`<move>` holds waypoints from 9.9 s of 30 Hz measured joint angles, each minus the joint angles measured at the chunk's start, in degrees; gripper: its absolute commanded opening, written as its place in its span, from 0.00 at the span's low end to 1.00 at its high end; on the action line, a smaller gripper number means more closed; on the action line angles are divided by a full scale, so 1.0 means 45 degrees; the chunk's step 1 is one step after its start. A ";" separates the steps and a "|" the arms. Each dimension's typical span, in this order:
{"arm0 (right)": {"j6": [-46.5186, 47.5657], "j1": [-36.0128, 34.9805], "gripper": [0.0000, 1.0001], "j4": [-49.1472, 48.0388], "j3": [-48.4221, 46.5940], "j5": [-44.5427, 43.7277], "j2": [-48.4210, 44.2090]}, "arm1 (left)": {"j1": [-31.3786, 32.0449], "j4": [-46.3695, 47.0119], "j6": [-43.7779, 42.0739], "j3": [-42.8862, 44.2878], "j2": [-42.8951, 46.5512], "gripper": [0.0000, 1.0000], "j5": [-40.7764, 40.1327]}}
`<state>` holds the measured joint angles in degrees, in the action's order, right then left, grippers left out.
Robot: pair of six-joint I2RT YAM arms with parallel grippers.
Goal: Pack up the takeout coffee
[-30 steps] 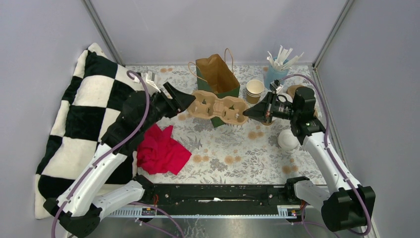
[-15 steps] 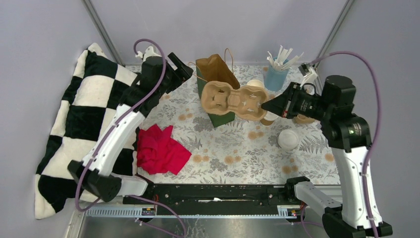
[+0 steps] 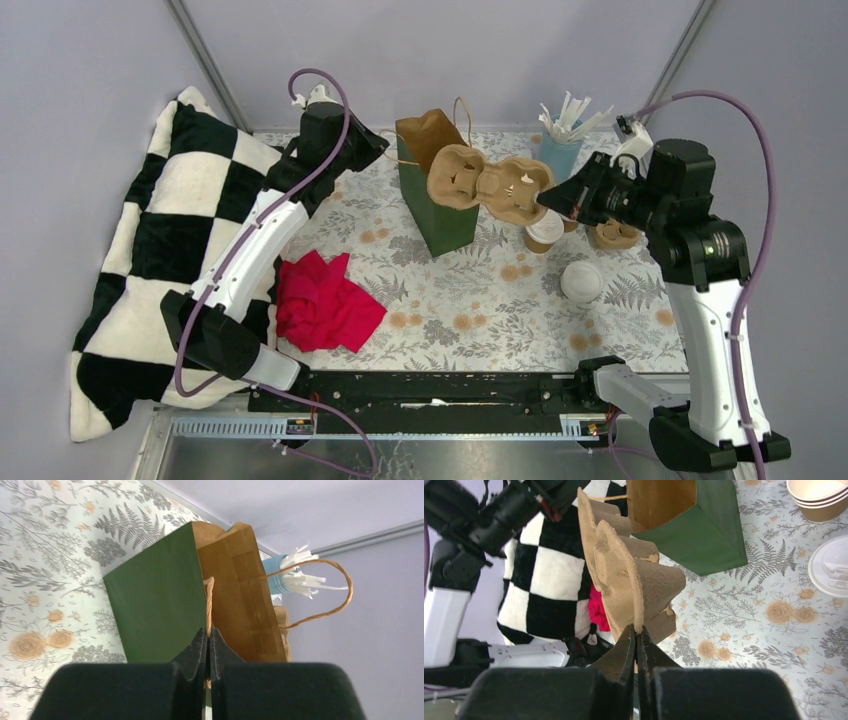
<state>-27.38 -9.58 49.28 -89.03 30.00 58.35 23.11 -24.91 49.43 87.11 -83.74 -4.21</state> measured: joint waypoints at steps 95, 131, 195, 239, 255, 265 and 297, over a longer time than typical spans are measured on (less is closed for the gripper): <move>-0.0991 -0.3871 0.00 0.5819 -0.6188 -0.5333 0.3181 | 0.1700 -0.3541 -0.2161 0.0228 -0.0301 0.00 0.1171; -0.0010 -0.3871 0.00 0.5479 -0.4454 -0.2832 0.2064 | 0.3628 -0.2458 -0.0933 -0.3453 0.2934 0.32 -0.0510; -0.4556 -0.7975 0.00 0.7698 -0.7684 -0.8223 0.7145 | 0.4129 -0.2365 -0.0505 -0.3264 0.2934 0.01 -0.0884; -0.3721 -0.6970 0.37 -0.0107 0.1467 -0.7067 0.4867 | 0.4187 -0.2259 -0.0928 -0.3784 0.3434 0.04 -0.1239; -0.2108 -0.6887 0.89 0.3259 -0.3623 -0.6577 0.5173 | 0.4201 -0.2671 -0.1005 -0.3789 0.3419 0.04 -0.1472; 0.0097 -0.6766 1.00 0.5022 -0.6839 -0.8922 0.4925 | 0.4197 -0.3667 -0.2414 -0.3128 0.3347 0.00 -0.1880; -0.1423 -0.7082 0.00 0.6717 -0.6926 -1.0069 0.7402 | 0.3968 -0.5829 -0.1637 0.1268 0.2152 0.00 -0.2084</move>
<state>-33.78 -41.45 79.50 -120.20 -15.31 91.66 40.97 -51.13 42.06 92.82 -74.06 -13.58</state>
